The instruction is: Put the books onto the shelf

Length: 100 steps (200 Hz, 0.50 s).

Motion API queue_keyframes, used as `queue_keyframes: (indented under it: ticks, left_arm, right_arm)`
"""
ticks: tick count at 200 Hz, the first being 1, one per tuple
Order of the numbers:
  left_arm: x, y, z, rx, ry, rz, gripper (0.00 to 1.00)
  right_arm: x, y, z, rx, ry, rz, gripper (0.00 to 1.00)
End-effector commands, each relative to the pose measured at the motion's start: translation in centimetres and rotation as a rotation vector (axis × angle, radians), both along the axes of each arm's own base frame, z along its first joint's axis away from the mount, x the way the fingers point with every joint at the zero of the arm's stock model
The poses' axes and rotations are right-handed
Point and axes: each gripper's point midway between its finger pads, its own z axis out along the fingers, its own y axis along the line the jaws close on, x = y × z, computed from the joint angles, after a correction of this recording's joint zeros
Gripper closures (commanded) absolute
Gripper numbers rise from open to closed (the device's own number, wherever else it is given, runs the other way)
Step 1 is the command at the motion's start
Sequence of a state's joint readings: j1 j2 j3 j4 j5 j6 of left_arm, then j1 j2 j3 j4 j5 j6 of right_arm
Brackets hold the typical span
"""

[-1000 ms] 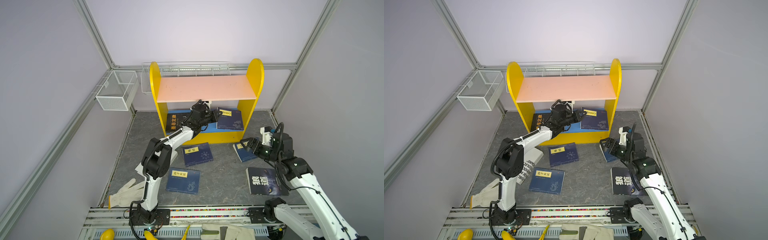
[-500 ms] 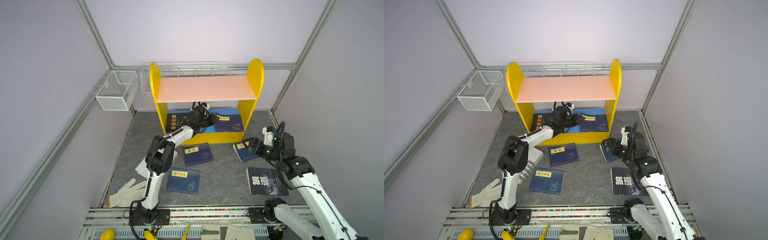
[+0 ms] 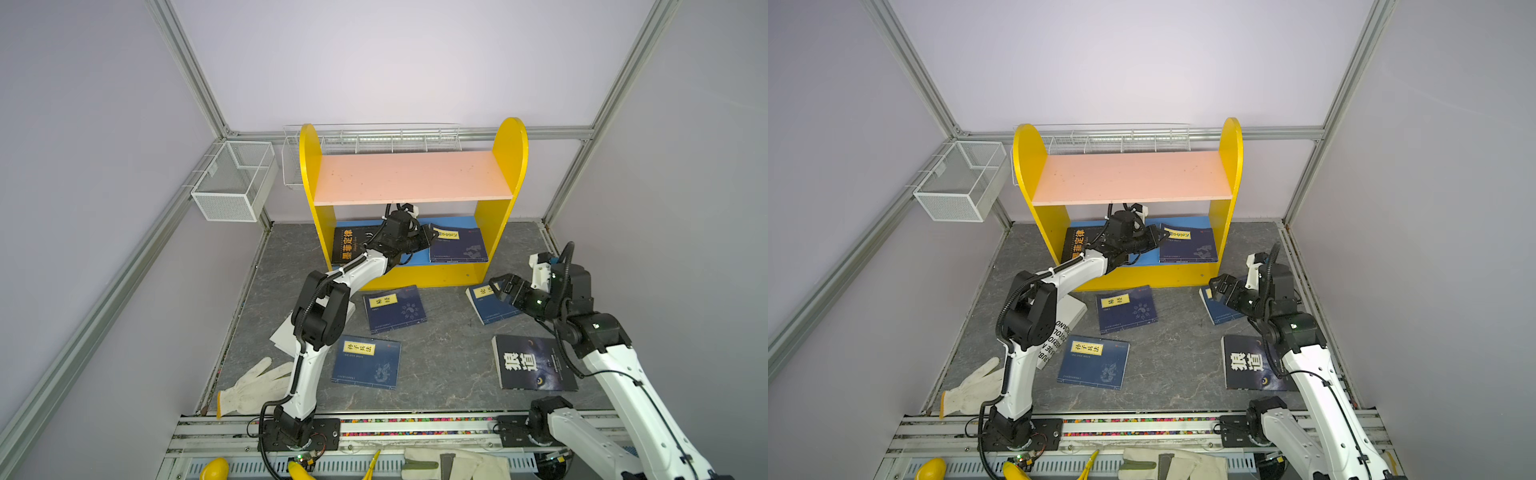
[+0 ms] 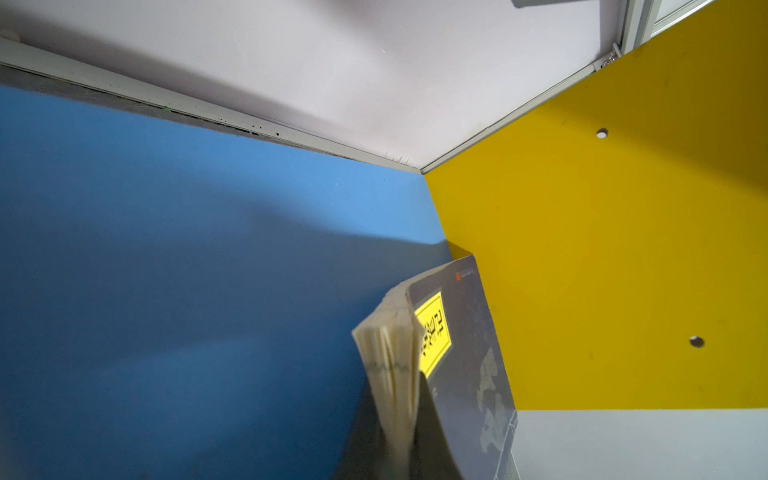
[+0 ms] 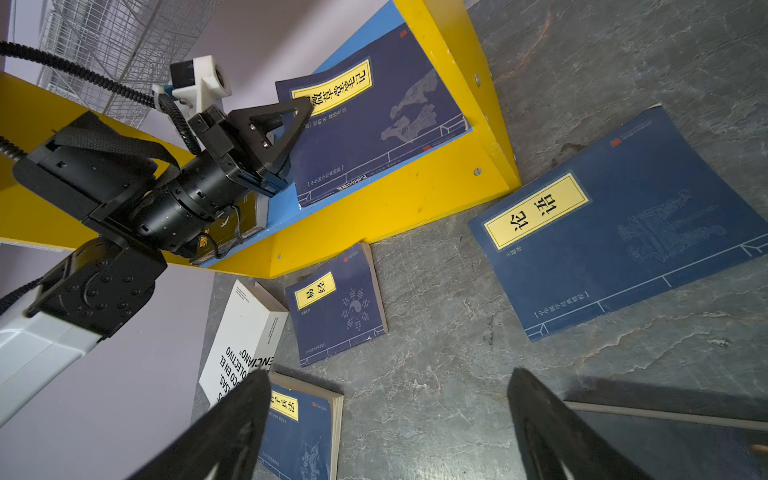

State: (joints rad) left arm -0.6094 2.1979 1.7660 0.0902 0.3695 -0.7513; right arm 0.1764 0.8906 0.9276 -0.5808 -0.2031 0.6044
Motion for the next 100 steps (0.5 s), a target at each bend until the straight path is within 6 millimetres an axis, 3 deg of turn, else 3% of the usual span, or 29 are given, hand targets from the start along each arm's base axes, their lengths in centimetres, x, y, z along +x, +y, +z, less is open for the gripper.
queue_keyframes:
  ticks: [1, 100]
  left_arm:
    - [0.6, -1.2, 1.0, -0.023, -0.036, -0.008, 1.00]
    - [-0.5, -1.9, 1.3, -0.015, -0.046, -0.034, 1.00]
  right_arm:
    - [0.1, 0.0, 0.0, -0.010, 0.003, 0.012, 0.08]
    - [0.3, -0.2, -0.4, -0.010, 0.013, 0.007, 0.08]
